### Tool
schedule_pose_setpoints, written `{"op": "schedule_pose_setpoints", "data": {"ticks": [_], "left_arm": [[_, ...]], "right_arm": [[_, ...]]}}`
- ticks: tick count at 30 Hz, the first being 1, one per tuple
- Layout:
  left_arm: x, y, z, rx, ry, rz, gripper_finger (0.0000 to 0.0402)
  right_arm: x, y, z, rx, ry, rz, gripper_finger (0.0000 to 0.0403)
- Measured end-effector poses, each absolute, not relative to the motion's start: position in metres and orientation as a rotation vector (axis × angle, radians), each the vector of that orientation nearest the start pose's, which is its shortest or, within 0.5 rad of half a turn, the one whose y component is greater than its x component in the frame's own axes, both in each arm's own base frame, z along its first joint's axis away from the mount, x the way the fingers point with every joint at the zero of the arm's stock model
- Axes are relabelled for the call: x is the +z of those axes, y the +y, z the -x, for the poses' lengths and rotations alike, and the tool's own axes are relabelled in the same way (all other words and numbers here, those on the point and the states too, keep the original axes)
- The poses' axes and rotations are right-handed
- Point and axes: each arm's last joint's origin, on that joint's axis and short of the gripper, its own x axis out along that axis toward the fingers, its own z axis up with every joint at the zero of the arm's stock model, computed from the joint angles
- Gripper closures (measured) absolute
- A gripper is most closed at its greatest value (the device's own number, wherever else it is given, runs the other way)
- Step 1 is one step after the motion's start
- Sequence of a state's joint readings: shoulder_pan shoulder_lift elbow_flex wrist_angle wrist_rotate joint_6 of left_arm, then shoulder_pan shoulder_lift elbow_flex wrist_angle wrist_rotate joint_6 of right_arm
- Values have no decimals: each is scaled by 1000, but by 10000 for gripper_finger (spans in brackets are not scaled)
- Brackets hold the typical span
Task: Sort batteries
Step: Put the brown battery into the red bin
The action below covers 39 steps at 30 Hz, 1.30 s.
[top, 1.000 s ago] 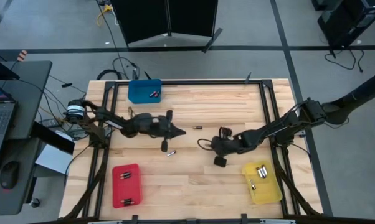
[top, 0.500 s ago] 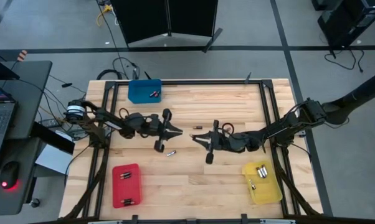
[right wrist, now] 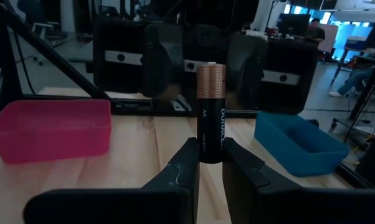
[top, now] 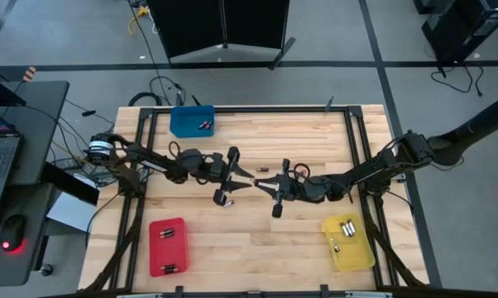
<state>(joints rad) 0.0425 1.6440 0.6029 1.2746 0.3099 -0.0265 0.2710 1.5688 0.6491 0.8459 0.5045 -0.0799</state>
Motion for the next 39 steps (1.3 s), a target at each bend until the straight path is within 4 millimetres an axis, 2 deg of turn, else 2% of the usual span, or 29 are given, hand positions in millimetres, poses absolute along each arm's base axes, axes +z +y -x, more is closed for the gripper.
{"op": "schedule_pose_setpoints", "data": {"ticks": [28, 32, 39], "left_arm": [[214, -2, -316, -285, -215, -34, 272], [213, -2, -316, -282, -205, -33, 289], [213, -2, -316, -277, -203, -76, 346]], "right_arm": [[203, 69, -301, -226, 73, 114, 348], [203, 69, -301, -226, 75, 116, 348], [203, 69, -301, -225, 71, 111, 348]]}}
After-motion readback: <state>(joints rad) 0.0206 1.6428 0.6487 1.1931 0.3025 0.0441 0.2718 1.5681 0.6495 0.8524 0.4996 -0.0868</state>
